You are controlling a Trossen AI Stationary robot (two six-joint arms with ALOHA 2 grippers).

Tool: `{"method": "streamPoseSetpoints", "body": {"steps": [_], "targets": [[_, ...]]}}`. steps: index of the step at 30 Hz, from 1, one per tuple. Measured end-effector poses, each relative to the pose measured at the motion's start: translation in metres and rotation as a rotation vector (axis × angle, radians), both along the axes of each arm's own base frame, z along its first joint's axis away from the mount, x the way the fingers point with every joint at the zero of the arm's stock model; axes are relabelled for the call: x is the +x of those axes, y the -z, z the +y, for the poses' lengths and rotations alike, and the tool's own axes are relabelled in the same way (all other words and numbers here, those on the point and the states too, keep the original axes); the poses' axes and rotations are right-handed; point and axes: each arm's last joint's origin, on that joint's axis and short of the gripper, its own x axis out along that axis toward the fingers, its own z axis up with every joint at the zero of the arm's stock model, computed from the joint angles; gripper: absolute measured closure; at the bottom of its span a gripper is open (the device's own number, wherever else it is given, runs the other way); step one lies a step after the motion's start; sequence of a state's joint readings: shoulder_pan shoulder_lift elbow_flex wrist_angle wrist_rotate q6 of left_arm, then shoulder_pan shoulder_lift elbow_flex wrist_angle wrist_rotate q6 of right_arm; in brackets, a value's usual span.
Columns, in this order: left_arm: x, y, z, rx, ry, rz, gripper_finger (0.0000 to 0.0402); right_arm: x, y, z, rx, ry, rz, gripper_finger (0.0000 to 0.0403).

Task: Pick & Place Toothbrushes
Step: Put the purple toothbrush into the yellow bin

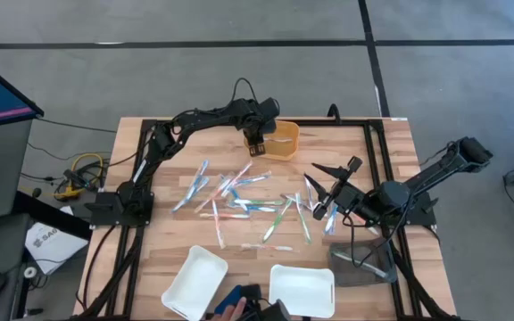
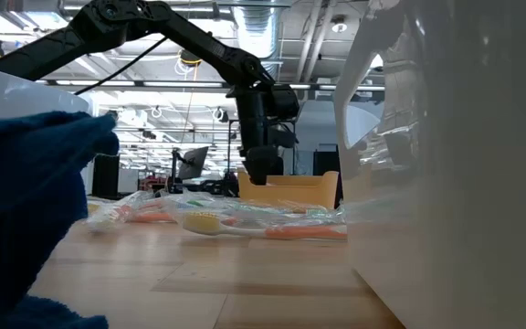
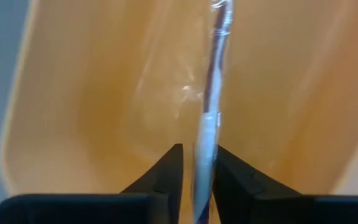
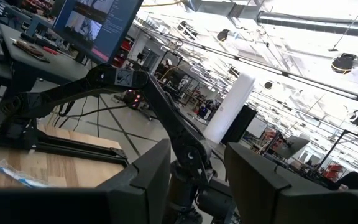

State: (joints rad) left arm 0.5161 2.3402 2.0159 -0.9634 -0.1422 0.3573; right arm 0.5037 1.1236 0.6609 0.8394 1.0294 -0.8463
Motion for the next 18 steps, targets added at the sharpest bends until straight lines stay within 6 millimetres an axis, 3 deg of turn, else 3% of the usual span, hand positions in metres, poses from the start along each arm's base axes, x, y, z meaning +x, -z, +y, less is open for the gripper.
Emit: {"method": "streamPoseSetpoints", "body": {"steps": [6,18], "targets": [[0.001,-0.006,-0.001,0.067,-0.009,0.009,0.0285,0.0,0.0,0.0,-0.001,0.0,0.001,0.0258],[0.001,-0.052,-0.01,0.137,0.004,-0.132,0.0257,0.0,0.0,0.0,-0.001,0.0,0.001,0.0258]]}}
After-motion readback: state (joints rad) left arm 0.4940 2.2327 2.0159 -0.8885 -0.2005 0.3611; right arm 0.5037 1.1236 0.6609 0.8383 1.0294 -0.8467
